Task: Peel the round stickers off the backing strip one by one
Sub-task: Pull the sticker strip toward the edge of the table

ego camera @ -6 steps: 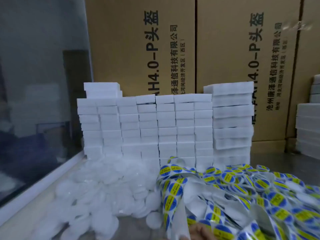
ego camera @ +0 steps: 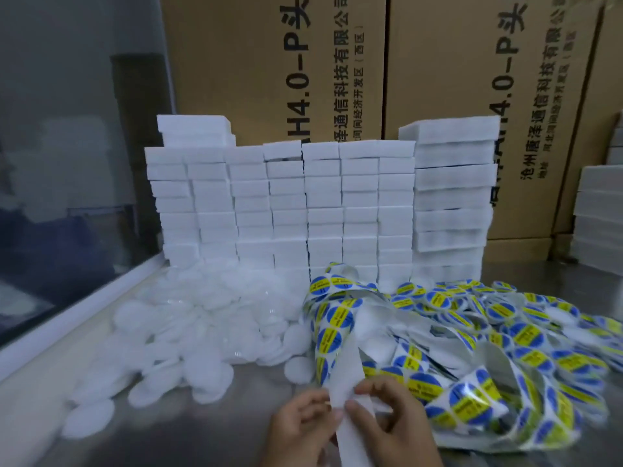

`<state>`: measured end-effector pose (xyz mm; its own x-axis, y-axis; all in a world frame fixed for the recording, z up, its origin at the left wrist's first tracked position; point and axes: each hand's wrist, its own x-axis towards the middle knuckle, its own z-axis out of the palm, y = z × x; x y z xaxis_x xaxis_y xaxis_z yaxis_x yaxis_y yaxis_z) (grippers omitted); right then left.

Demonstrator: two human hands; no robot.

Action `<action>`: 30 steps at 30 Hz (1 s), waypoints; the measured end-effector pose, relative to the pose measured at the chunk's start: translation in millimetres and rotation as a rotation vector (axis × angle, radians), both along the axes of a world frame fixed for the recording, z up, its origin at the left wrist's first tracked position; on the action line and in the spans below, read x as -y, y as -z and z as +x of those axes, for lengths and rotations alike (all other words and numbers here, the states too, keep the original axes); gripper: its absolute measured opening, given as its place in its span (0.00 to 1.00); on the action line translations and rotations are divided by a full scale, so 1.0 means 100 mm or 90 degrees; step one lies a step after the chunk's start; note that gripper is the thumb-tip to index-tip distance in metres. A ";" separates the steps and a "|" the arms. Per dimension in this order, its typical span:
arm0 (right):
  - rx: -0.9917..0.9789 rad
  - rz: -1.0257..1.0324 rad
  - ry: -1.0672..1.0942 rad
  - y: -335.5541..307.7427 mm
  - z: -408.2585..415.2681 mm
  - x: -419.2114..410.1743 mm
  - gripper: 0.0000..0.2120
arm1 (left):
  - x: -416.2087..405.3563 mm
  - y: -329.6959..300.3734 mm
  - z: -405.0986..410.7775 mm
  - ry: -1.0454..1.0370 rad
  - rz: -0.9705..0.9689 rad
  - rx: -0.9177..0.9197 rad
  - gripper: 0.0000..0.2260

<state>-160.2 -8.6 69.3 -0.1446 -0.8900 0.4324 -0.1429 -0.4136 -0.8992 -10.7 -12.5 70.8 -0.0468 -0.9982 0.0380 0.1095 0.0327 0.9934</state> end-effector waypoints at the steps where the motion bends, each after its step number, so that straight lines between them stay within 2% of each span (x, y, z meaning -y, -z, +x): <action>1: -0.010 -0.004 -0.008 -0.05 0.00 0.02 0.12 | -0.02 -0.06 0.00 -0.003 -0.013 -0.009 0.13; 3: -0.044 -0.021 -0.029 -0.09 0.00 -0.04 0.12 | -0.03 -0.04 -0.01 -0.010 -0.032 -0.009 0.10; 5: -0.060 -0.031 -0.036 -0.09 -0.02 -0.08 0.11 | -0.07 -0.04 0.00 -0.011 -0.030 -0.010 0.12; 9: -0.097 0.019 -0.077 -0.15 -0.06 -0.15 0.09 | -0.09 -0.12 0.00 0.001 -0.014 -0.048 0.08; 12: -0.141 0.056 -0.138 -0.15 -0.11 -0.17 0.08 | -0.08 -0.13 0.01 -0.001 -0.005 -0.086 0.09; 15: -0.206 0.052 -0.136 -0.15 -0.10 -0.19 0.07 | -0.06 -0.10 0.02 -0.025 0.000 -0.122 0.10; 17: -0.175 0.035 -0.106 -0.14 -0.08 -0.19 0.06 | -0.05 -0.09 0.02 -0.021 -0.008 -0.111 0.12; 21: -0.041 -0.007 -0.054 -0.19 -0.07 -0.19 0.12 | -0.10 -0.10 0.00 0.026 -0.050 -0.051 0.20; 25: 0.104 -0.011 -0.038 -0.25 -0.14 -0.13 0.21 | -0.15 -0.10 -0.04 0.159 -0.083 0.008 0.23; 28: 0.108 0.034 -0.089 -0.31 -0.16 -0.07 0.29 | -0.16 -0.11 -0.03 0.204 -0.107 -0.027 0.22; 30: 0.067 0.025 -0.171 -0.41 -0.12 -0.06 0.35 | -0.15 -0.11 -0.01 0.172 -0.112 -0.074 0.18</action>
